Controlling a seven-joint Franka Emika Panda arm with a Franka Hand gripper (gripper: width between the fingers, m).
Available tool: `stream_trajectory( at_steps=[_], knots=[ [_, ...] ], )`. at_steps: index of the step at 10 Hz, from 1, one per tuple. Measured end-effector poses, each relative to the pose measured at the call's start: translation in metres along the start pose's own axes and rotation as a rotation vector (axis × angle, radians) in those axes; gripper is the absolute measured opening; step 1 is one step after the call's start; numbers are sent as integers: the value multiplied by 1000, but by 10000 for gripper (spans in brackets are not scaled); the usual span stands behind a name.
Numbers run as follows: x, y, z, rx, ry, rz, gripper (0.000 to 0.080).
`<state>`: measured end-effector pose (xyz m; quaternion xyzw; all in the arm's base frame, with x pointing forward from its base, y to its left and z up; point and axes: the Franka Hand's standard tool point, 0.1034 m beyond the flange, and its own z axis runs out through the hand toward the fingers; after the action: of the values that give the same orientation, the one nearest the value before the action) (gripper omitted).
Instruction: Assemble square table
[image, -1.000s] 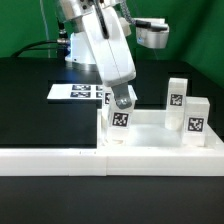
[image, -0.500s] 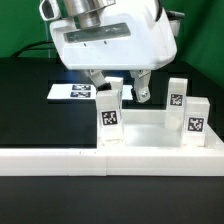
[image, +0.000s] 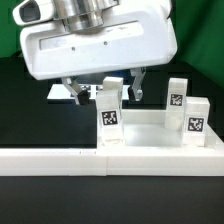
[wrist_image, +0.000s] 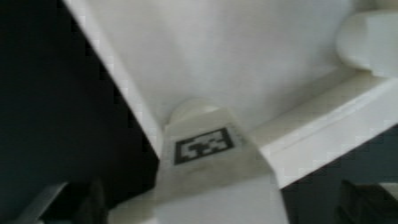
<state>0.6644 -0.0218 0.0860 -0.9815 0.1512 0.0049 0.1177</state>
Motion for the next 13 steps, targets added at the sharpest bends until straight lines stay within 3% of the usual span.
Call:
stream_trajectory(
  at_steps=[3, 4, 5, 6, 7, 9, 10, 12, 13],
  knots=[
    [1, -2, 3, 4, 14, -87, 649],
    [1, -2, 3, 4, 14, -86, 535],
    [1, -2, 3, 7, 14, -35, 535],
    [1, -3, 3, 13, 14, 36, 354],
    [1, -1, 3, 13, 14, 79, 295],
    [2, -1, 3, 19, 26, 249, 295],
    [1, 0, 4, 30, 44, 387, 295],
    [-1, 0, 5, 92, 41, 735, 295],
    [-1, -1, 5, 106, 31, 873, 295]
  ],
)
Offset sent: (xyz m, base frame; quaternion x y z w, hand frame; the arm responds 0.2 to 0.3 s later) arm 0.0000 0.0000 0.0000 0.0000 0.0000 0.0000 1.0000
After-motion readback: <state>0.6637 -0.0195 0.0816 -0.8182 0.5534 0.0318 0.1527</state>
